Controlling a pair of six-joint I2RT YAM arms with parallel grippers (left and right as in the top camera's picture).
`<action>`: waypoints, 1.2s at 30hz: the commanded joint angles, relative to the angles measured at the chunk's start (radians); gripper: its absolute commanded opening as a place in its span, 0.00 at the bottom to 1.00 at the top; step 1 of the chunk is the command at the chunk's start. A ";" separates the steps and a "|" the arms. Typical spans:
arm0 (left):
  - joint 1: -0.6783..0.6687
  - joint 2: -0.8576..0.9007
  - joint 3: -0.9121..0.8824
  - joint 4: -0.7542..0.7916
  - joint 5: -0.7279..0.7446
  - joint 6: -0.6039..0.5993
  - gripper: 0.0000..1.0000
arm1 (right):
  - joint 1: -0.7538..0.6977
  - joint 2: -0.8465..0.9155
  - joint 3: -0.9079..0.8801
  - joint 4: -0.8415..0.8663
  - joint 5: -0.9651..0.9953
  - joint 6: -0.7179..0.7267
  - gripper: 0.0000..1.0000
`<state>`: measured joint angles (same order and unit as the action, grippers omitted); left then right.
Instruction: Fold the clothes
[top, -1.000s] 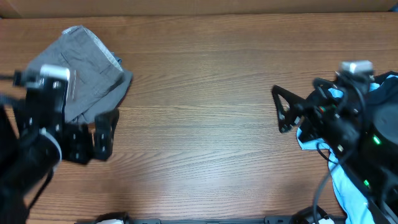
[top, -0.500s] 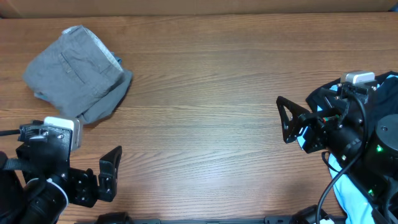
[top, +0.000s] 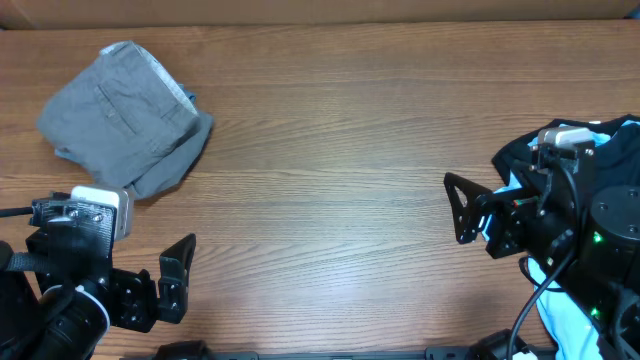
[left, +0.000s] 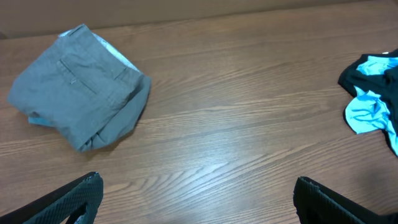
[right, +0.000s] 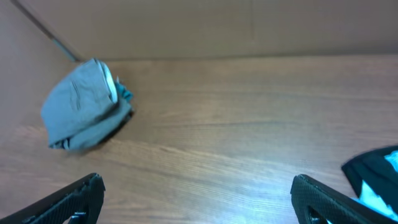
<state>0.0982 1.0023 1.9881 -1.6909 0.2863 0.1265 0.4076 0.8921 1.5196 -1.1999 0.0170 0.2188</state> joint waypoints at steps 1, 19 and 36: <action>-0.005 0.003 -0.007 0.002 -0.009 -0.018 1.00 | 0.002 -0.002 0.011 -0.019 0.058 -0.007 1.00; -0.005 0.003 -0.007 0.002 -0.009 -0.018 1.00 | -0.050 -0.107 -0.149 0.145 0.252 -0.019 1.00; -0.005 0.003 -0.007 0.002 -0.009 -0.018 1.00 | -0.130 -0.589 -0.917 0.637 0.251 -0.010 1.00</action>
<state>0.0982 1.0023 1.9831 -1.6909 0.2825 0.1265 0.2817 0.3737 0.6815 -0.6064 0.2550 0.2085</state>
